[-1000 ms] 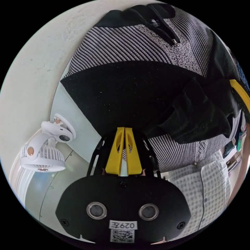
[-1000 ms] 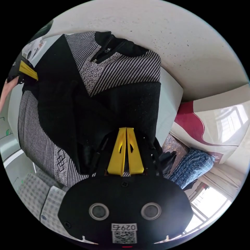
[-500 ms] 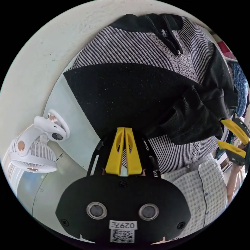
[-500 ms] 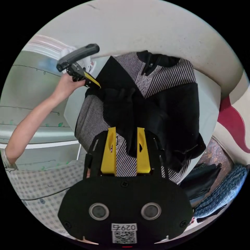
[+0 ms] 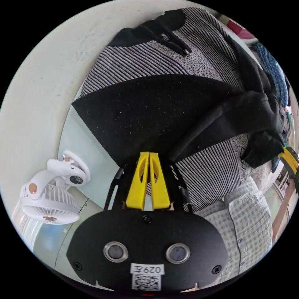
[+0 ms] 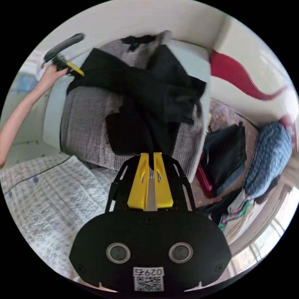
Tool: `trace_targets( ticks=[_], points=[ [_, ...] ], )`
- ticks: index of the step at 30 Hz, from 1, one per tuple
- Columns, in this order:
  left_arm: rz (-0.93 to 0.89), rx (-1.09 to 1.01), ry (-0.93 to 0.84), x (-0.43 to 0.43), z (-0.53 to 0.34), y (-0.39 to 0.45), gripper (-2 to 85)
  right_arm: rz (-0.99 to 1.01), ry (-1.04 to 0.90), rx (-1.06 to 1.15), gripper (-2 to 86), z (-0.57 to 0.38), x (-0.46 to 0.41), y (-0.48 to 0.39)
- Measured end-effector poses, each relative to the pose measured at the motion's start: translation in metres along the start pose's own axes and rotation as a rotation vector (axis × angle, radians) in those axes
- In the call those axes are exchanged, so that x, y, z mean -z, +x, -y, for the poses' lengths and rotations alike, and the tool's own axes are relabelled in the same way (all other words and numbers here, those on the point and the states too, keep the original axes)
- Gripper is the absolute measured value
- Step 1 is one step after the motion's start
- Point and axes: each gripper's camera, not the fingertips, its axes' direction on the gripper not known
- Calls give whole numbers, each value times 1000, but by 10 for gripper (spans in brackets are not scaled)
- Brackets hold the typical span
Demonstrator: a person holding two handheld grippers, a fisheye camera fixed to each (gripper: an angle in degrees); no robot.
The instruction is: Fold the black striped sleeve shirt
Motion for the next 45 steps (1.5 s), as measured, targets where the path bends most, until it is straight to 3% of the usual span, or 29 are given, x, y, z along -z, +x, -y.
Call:
trace_targets(
  ticks=[2, 5, 8, 14, 20, 24, 27, 30, 35, 39, 45],
  points=[
    [-78, 4, 26, 3, -7, -14, -10, 162, -7, -158, 12, -14, 11, 38],
    [-138, 8, 36, 9, -13, -27, -10, 365, 71, -197, 12, -34, 33, 54],
    [-105, 3, 19, 16, -14, -25, -10, 321, 78, -221, 12, -46, 50, 54],
    [-51, 22, 37, 31, -26, -24, -10, 446, 99, -251, 12, -54, 77, 90],
    [-199, 137, 99, 40, -50, -55, -10, 401, 133, -201, 14, -36, 117, 111],
    [-318, 127, 48, 49, -64, -65, -10, 332, 163, -174, 20, -20, 139, 124],
    [-463, 115, 227, 77, -109, -55, -10, 381, 196, -172, 24, -17, 153, 146],
    [-533, 144, 299, 80, -160, -32, -10, 417, 212, -170, 34, -17, 161, 162],
    [-453, 240, 154, 40, -203, 7, -10, 514, 239, -174, 96, -4, 164, 164],
    [-400, 294, 7, 6, -212, 22, -10, 401, 300, -104, 135, 16, 177, 128],
    [-374, 344, -27, 27, -214, 20, -10, 330, 228, 112, 138, 80, 148, 42]
  ],
)
